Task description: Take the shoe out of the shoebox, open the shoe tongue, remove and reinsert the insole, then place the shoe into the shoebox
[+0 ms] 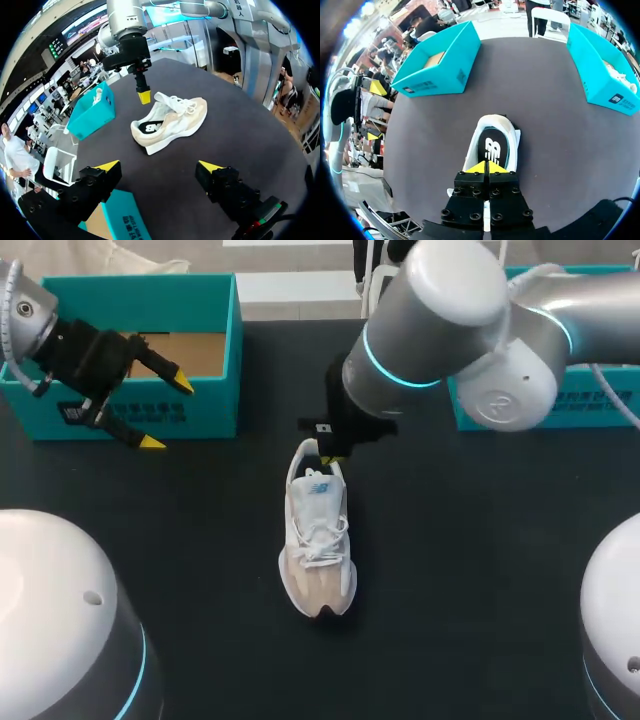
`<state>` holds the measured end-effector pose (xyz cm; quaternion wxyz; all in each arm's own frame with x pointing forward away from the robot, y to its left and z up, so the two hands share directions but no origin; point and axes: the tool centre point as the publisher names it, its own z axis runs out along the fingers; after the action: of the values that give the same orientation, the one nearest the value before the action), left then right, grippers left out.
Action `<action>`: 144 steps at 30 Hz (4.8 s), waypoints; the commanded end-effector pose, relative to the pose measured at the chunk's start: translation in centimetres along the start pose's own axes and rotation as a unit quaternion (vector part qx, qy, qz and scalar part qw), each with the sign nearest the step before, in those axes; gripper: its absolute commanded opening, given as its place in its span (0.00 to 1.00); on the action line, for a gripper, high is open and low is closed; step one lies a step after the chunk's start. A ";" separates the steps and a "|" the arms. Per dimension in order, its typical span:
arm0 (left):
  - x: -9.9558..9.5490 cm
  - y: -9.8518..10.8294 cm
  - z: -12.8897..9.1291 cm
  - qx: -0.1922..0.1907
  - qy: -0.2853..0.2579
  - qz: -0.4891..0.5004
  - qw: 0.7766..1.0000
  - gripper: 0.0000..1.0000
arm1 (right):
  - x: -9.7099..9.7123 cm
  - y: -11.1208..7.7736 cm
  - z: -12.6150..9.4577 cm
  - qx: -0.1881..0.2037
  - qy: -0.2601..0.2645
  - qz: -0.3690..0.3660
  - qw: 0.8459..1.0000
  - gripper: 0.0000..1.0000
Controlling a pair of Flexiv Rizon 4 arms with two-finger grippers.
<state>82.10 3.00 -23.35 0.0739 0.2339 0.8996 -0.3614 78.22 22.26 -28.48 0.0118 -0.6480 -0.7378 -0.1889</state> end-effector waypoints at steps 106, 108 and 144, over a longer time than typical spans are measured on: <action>-1.5 -1.5 1.5 -0.019 -0.012 -0.012 1.000 1.00 | 0.6 -4.2 5.3 0.235 -0.071 0.080 0.966 1.00; -1.5 -1.5 1.5 -0.019 -0.012 -0.012 1.000 1.00 | 0.6 -4.3 5.3 0.241 -0.073 0.076 0.965 1.00; -1.5 -1.5 1.5 -0.019 -0.012 -0.012 1.000 1.00 | 1.4 -6.7 -1.8 0.212 -0.123 0.080 0.966 0.39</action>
<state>82.66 0.54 -23.10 0.0847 0.2172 0.9074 -0.3496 71.88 22.95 -28.56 0.0822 -0.7036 -0.7024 0.0694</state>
